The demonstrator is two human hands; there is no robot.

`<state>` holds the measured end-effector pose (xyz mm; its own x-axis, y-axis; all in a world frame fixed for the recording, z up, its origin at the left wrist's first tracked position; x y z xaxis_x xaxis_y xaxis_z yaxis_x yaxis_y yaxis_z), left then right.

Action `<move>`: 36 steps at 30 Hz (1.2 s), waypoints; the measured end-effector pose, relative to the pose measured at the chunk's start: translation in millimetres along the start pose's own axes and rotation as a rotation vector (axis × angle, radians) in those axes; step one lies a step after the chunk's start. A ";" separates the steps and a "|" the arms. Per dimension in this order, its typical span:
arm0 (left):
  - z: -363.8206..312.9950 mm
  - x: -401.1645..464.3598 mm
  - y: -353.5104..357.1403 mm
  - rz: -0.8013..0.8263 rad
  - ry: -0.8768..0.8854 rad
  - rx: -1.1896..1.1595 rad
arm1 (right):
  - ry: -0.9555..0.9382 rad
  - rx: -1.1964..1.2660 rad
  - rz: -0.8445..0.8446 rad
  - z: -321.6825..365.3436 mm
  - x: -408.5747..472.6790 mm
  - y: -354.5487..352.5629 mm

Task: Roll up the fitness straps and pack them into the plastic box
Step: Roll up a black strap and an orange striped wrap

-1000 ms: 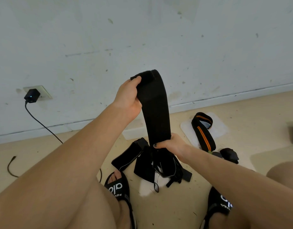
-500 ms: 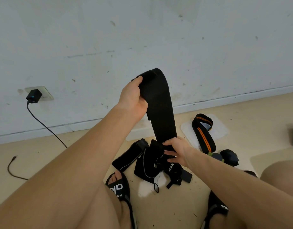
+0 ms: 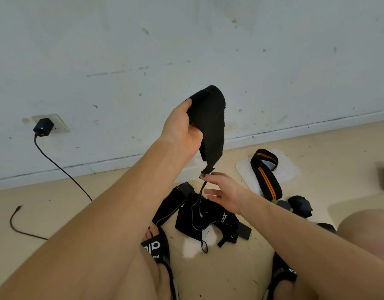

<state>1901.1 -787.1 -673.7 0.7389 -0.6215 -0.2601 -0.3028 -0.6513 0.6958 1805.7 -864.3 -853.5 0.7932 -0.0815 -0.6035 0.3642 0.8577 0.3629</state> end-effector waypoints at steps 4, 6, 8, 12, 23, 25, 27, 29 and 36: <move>3.4 -1.9 1.4 0.003 -0.021 0.016 | -0.074 -0.269 -0.107 -1.6 6.0 2.4; 3.6 -2.0 1.7 0.001 -0.027 0.051 | -0.132 -0.444 -0.209 2.2 4.8 0.1; 2.4 -1.7 0.9 -0.009 -0.019 0.101 | -0.166 -0.683 -0.228 4.6 2.6 -3.6; -7.0 1.4 -4.5 -0.032 0.023 0.134 | -0.058 -0.965 -0.148 -7.7 -1.3 -11.9; -15.5 13.6 -13.8 0.123 0.118 0.627 | 0.203 -1.167 -0.031 -10.6 8.1 -49.9; -9.9 18.1 -15.7 0.147 0.096 0.765 | 0.148 -0.933 -0.122 13.3 5.7 -57.7; -2.1 23.0 -17.5 0.193 0.046 0.900 | 0.020 -0.562 -0.216 48.8 -1.2 -59.3; 5.8 29.4 -17.8 0.236 -0.022 0.980 | -0.123 -0.254 -0.206 88.9 -16.4 -58.7; 38.9 44.4 -9.3 0.384 -0.294 1.005 | -0.268 -0.282 0.133 150.7 -46.7 -42.9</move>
<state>1913.3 -825.6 -717.8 0.3606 -0.8497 -0.3848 -0.9283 -0.3669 -0.0597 1826.6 -973.8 -733.9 0.9368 -0.0582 -0.3450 0.1319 0.9721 0.1941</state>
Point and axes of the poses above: each hand's wrist, its own x-axis towards the middle knuckle, its own y-axis out of the palm, z = x × y, the point moved 3 cm from there along x, towards the middle knuckle, and after that the axes turned 13 degrees about z, right-handed, at the moved point
